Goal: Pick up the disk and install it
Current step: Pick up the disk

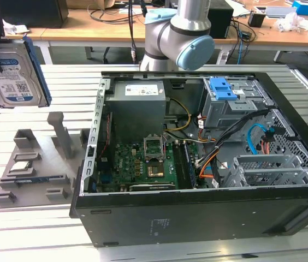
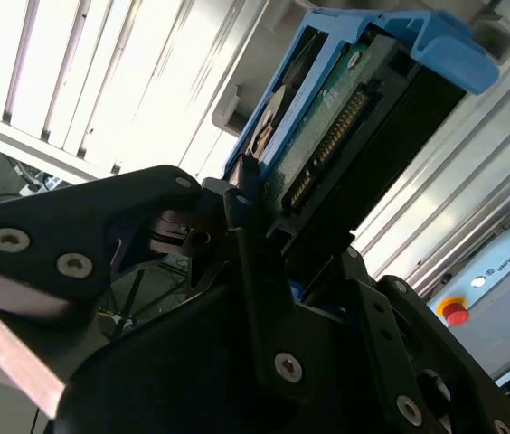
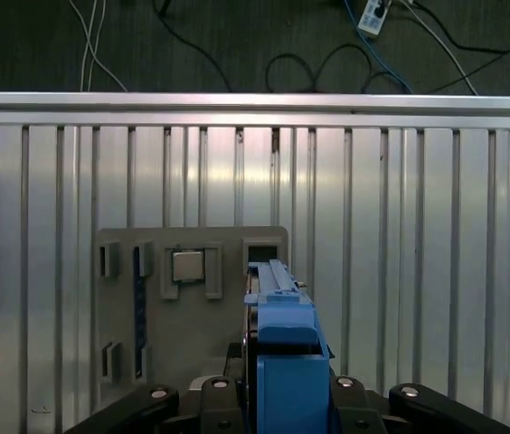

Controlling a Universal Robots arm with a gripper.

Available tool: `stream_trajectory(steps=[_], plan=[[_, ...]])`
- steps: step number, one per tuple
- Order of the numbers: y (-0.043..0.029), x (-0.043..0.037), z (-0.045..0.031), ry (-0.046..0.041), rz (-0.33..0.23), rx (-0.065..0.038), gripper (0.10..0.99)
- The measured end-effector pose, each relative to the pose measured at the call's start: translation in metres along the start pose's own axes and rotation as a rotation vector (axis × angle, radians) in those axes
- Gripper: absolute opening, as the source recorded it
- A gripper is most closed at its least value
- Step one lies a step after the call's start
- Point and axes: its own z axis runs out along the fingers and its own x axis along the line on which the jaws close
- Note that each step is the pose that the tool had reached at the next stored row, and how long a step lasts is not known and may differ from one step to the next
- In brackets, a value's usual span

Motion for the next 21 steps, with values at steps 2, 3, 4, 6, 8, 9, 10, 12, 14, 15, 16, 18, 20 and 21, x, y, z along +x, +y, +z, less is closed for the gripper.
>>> stream_trajectory(steps=[2,3,4,6,8,9,10,12,14,15,16,18,20,21], plan=[[0.0001,0.0001,-0.0051,-0.0002,0.0,0.0,0.361],[0.0001,0.0002,-0.0073,-0.0003,0.0,0.0,0.361],[0.0001,0.0002,-0.0084,-0.0003,0.0,0.0,0.361],[0.0002,0.0003,-0.0116,-0.0004,0.0,0.0,0.361],[0.0002,0.0004,-0.016,-0.0005,0.0,0.0,0.361],[0.0003,0.0005,-0.0186,-0.0006,0.0,0.0,0.361],[0.0003,0.0005,-0.0207,-0.0007,0.0,0.0,0.361],[0.0003,0.0006,-0.0236,-0.0009,0.0,0.0,0.361],[0.0004,0.0007,-0.0294,-0.0013,0.0,0.0,0.361],[0.0004,0.0008,-0.0312,-0.0015,0.0,0.0,0.361],[0.0004,0.0008,-0.0328,-0.0015,0.0,0.0,0.361],[0.0005,0.0009,-0.0373,-0.0015,0.0,0.0,0.361],[0.0006,0.001,-0.0404,-0.0016,0.0,0.0,0.361],[0.0006,0.001,-0.042,-0.0016,0.0,0.0,0.361]])
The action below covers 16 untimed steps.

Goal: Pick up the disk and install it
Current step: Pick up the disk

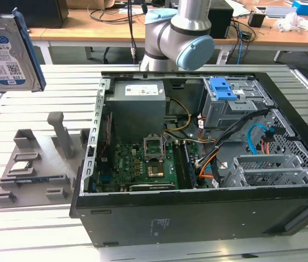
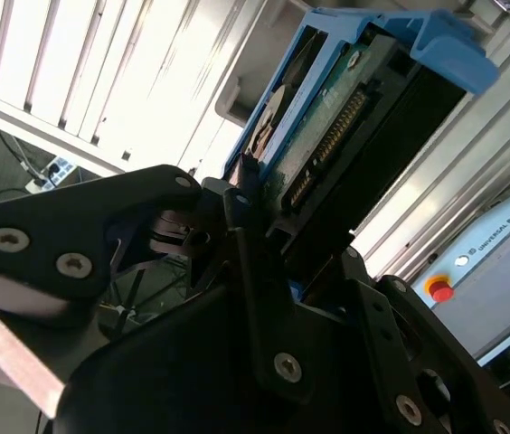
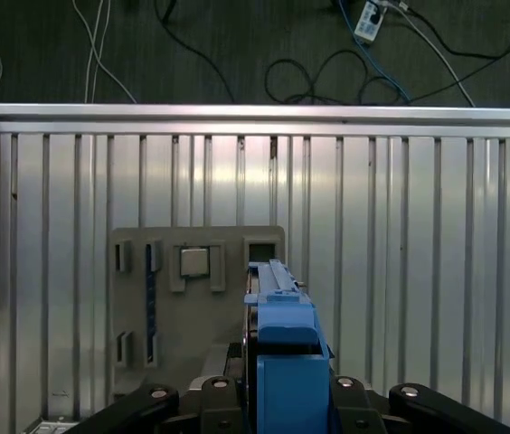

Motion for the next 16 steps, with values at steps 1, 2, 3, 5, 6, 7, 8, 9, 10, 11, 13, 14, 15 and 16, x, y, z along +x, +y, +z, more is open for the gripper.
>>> stream_trajectory(steps=[1,2,3,5,6,7,8,9,10,11,13,14,15,16], plan=[[0.0,0.0,-0.0013,0.0,0.0,0.0,0.361],[0.0001,0.0001,-0.0031,0.0,0.0,0.0,0.361],[0.0001,0.0001,-0.0061,-0.0001,0.0,0.0,0.361],[0.0001,0.0002,-0.0096,-0.0001,0.0,0.0,0.361],[0.0002,0.0003,-0.0138,-0.0001,0.0,0.0,0.361],[0.0002,0.0004,-0.0156,-0.0001,0.0,0.0,0.361],[0.0002,0.0004,-0.0172,-0.0001,0.0,0.0,0.361],[0.0003,0.0005,-0.0194,-0.0001,0.0,0.0,0.361],[0.0003,0.0005,-0.0213,-0.0001,0.0,0.0,0.361],[0.0003,0.0005,-0.0224,-0.0001,0.0,0.0,0.361],[0.0004,0.0006,-0.0266,-0.0001,0.0,0.0,0.361],[0.0004,0.0007,-0.0285,-0.0001,0.0,0.0,0.361],[0.0004,0.0007,-0.03,-0.0001,0.0,0.0,0.361],[0.0005,0.0008,-0.033,-0.0001,0.0,0.0,0.361]])
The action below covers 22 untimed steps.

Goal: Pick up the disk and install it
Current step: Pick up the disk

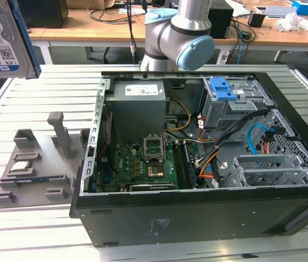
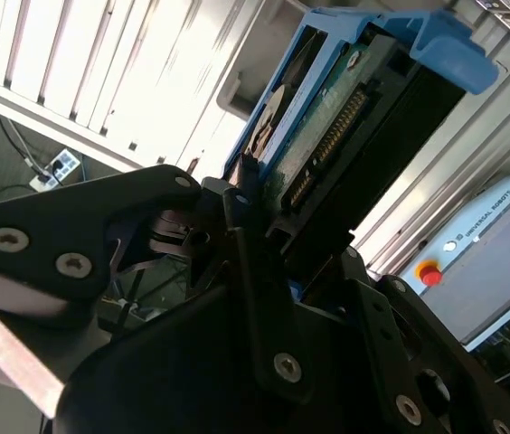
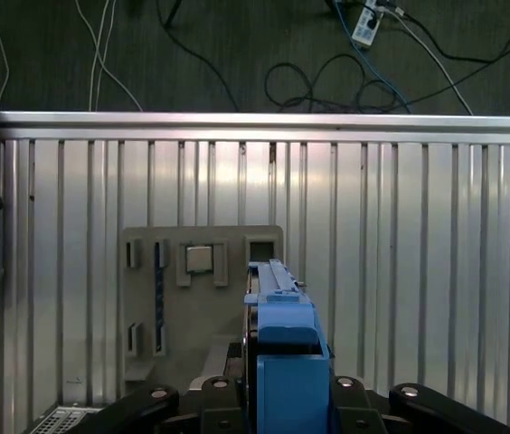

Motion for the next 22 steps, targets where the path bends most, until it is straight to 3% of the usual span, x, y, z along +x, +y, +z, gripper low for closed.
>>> stream_trajectory(steps=[12,20,22], plan=[[0.0003,0.0006,-0.0251,0.0,0.0,0.0,0.361],[0.0003,0.0006,-0.0272,-0.0003,0.0,0.0,0.361],[-0.0026,0.0007,-0.0272,-0.0003,0.0,0.0,0.361]])
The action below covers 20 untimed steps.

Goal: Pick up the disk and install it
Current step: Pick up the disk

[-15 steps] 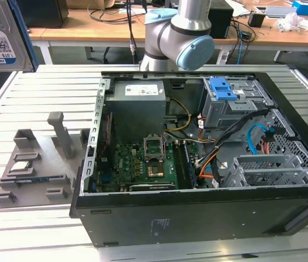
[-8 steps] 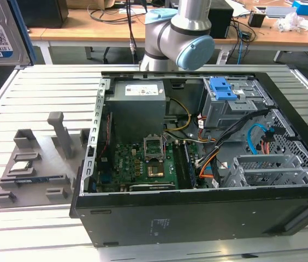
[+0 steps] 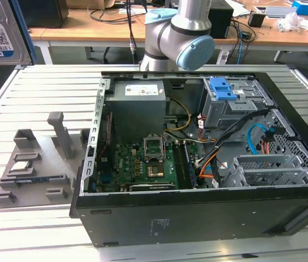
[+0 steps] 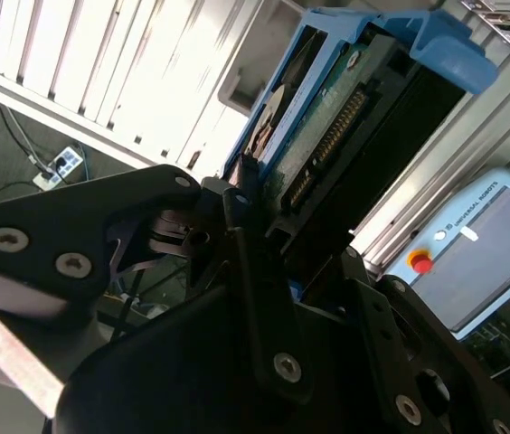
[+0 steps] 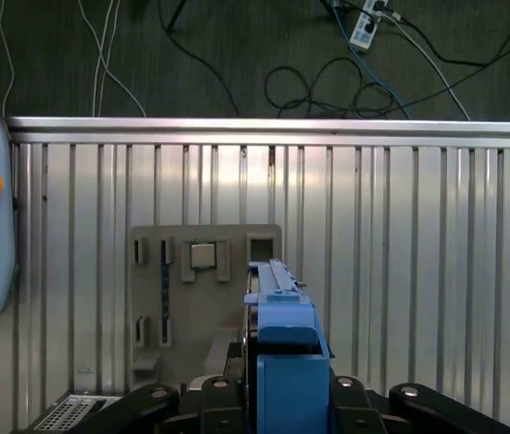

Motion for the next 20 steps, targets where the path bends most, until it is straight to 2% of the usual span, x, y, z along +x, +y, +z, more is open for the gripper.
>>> stream_trajectory(steps=[2,5,8,10,13,20], plan=[[-0.003,0.0,-0.0001,0.0,0.0,0.0,0.361],[-0.0114,0.0001,-0.0001,0.0,0.0,0.0,0.361],[-0.0243,0.0004,-0.0003,0.0001,0.0,0.0,0.361],[-0.0291,0.0004,-0.0004,0.0001,0.0,0.0,0.361],[-0.0436,0.0006,-0.0006,0.0001,0.0,0.0,0.361],[-0.0657,0.0009,-0.0009,0.0001,0.0,0.0,0.361]])
